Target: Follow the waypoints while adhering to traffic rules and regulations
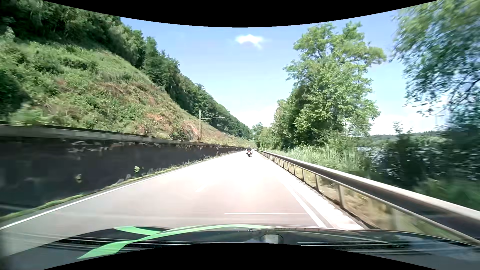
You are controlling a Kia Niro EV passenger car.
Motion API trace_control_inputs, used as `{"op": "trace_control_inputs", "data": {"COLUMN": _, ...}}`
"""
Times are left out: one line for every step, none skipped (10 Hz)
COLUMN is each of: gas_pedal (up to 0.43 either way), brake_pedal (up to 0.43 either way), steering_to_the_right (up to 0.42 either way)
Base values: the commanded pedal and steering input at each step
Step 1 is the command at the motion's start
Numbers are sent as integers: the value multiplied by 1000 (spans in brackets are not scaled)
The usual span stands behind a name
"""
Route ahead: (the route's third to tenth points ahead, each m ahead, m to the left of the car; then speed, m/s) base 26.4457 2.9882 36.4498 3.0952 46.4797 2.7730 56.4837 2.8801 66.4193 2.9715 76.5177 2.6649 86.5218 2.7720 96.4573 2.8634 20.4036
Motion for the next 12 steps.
{"op": "trace_control_inputs", "data": {"gas_pedal": 197, "brake_pedal": 0, "steering_to_the_right": -7}}
{"op": "trace_control_inputs", "data": {"gas_pedal": 220, "brake_pedal": 0, "steering_to_the_right": -8}}
{"op": "trace_control_inputs", "data": {"gas_pedal": 228, "brake_pedal": 0, "steering_to_the_right": -7}}
{"op": "trace_control_inputs", "data": {"gas_pedal": 228, "brake_pedal": 0, "steering_to_the_right": -6}}
{"op": "trace_control_inputs", "data": {"gas_pedal": 228, "brake_pedal": 0, "steering_to_the_right": -5}}
{"op": "trace_control_inputs", "data": {"gas_pedal": 220, "brake_pedal": 0, "steering_to_the_right": -5}}
{"op": "trace_control_inputs", "data": {"gas_pedal": 209, "brake_pedal": 0, "steering_to_the_right": -5}}
{"op": "trace_control_inputs", "data": {"gas_pedal": 209, "brake_pedal": 0, "steering_to_the_right": -5}}
{"op": "trace_control_inputs", "data": {"gas_pedal": 209, "brake_pedal": 0, "steering_to_the_right": -4}}
{"op": "trace_control_inputs", "data": {"gas_pedal": 209, "brake_pedal": 0, "steering_to_the_right": -3}}
{"op": "trace_control_inputs", "data": {"gas_pedal": 209, "brake_pedal": 0, "steering_to_the_right": -3}}
{"op": "trace_control_inputs", "data": {"gas_pedal": 209, "brake_pedal": 0, "steering_to_the_right": -3}}
